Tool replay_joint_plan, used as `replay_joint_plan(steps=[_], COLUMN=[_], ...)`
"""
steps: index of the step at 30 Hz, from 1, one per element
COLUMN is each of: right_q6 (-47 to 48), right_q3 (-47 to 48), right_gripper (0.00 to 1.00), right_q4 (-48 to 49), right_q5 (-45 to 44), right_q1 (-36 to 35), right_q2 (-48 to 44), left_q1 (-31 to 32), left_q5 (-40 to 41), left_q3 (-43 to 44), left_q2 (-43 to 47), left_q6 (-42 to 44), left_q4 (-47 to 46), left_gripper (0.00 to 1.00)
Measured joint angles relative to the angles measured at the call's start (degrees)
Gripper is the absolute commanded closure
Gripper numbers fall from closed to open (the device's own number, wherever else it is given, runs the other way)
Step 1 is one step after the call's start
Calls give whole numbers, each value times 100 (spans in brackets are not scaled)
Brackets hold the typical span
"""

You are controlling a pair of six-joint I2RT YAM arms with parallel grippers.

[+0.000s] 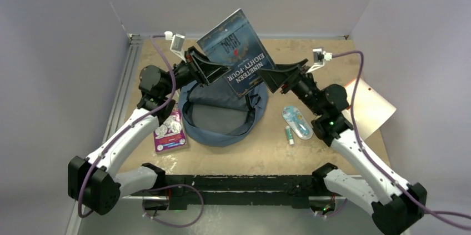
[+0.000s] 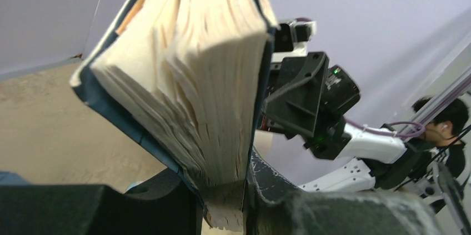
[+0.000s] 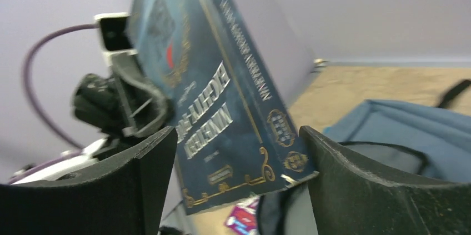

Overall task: Pack the student bag
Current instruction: Pick up the book from the center of the board.

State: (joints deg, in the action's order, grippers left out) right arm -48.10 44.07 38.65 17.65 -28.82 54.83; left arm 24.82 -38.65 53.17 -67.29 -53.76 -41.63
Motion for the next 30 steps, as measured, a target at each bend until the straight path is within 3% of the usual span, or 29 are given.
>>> replay_joint_plan(steps=[6,10,18,30], right_q6=[1300,1982,2916,2693], right_q3=[339,688,1250,1460], right_gripper=[15,14,12,10], right_q4=[-1648,-2256,-2616,-2273], right_q5=[-1130,-1156,525,2520], right_q1=[-4,-11,-9,-11], right_q2=[-743,-715,-555,-103], left_q1=[0,-4,-4,-2], left_q5=[-254,-531,-931,-1812], left_q3=[98,304,439,474], left_q2=[769,1054,1620,1884], left_q6=[837,1311,2046,2702], left_q4=[1322,2063,3628,4592], left_gripper=[100,100,100,100])
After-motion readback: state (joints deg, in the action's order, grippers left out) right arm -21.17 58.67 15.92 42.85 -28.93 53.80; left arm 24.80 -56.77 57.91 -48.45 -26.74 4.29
